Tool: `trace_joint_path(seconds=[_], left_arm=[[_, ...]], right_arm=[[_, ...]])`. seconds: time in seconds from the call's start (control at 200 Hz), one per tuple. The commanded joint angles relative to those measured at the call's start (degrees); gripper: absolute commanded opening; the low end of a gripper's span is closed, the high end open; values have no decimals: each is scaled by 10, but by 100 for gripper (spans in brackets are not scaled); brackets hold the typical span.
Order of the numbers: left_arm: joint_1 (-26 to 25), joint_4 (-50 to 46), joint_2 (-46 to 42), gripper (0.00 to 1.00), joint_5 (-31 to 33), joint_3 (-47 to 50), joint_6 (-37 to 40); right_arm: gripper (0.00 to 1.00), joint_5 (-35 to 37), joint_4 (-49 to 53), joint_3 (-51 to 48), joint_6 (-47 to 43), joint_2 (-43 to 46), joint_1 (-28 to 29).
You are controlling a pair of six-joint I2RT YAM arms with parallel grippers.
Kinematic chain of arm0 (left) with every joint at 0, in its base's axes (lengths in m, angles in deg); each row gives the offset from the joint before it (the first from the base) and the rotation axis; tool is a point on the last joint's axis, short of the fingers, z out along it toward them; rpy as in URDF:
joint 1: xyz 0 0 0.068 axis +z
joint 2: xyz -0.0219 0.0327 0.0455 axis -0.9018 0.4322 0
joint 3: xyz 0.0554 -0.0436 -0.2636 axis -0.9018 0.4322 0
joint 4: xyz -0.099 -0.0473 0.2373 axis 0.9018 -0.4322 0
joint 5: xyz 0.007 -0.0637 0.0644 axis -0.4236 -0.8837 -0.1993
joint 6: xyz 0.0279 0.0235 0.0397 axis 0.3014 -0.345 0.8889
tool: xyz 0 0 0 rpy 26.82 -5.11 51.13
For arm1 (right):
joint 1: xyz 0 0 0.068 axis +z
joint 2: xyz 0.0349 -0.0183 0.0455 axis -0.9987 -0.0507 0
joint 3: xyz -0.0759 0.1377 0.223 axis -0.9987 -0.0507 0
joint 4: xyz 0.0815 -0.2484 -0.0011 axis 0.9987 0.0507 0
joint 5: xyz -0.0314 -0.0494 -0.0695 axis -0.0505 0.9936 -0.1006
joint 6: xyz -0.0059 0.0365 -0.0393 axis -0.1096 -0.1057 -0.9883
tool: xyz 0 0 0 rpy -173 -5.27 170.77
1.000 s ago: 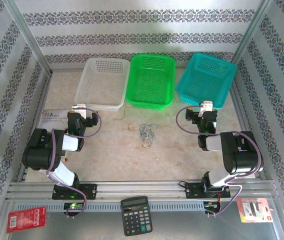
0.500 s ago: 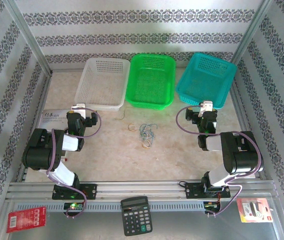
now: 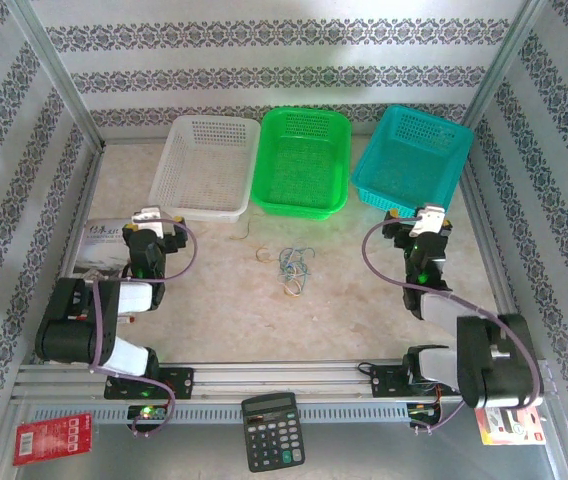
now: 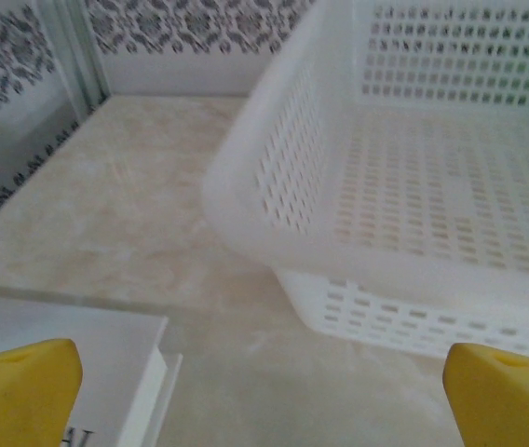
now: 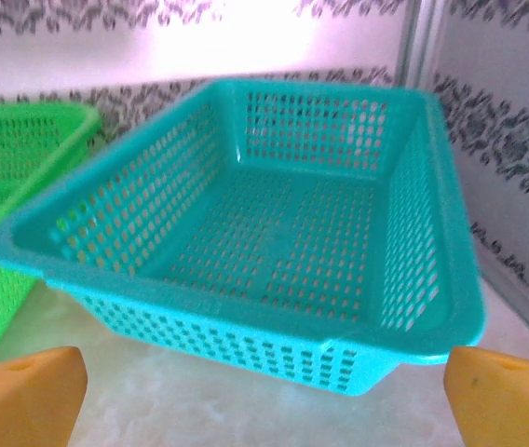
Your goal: Untangle the cables
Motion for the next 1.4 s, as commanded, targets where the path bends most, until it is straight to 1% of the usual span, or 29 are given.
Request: trace_joint_path(seconds=[0.0,0.03,0.11,0.16,0.215,0.285,0.395,0.45,0.54,0.655,0.699,0.779,0.864,1.004,1.104,1.169,1.289,1.394], left_arm=[[-1,-75,-56,100,49,-19,-24],[-1,-93,-71,100,56,-24,-29],[-1,-139,-111,100,76,-41,-59],[-1,-180,-136,100,74,-59,-84],[-2,-245,-163,100,74,-87,-128],[-2,-333,-197,100,53,-126,-182],[-4,-437,-241,100,-15,-171,-251],[-6,-479,-260,100,-50,-183,-272],[-11,-544,-288,100,-87,-194,-295],[-22,-616,-310,100,-122,-200,-309],[-29,-634,-312,100,-132,-202,-313],[-50,-661,-307,100,-134,-202,-322],[-78,-665,-292,100,-130,-198,-330],[-140,-638,-238,100,-107,-198,-333],[-163,-602,-196,100,-103,-200,-338],[-170,-589,-165,100,-110,-207,-342],[-189,-582,-118,99,-109,-222,-335],[-210,-592,-90,96,-82,-236,-322]], right_arm=[[98,46,93,3,80,61,-2],[98,47,108,2,107,81,-4],[98,64,151,-10,233,140,-13],[98,30,155,-21,291,176,-29],[98,-29,165,-20,323,207,-50],[98,-91,201,5,321,232,-54],[98,-184,239,58,310,238,-52],[98,-222,249,75,318,232,-50],[97,-268,267,102,328,215,-44],[94,-318,293,142,317,172,-4],[94,-326,316,165,295,153,27],[94,-313,360,200,254,118,90],[94,-284,393,227,229,83,154],[93,-206,473,277,194,23,258],[95,-150,504,300,189,-15,319],[98,-113,529,315,189,-36,349],[98,-63,574,346,182,-74,386],[98,-20,592,358,183,-94,402]])
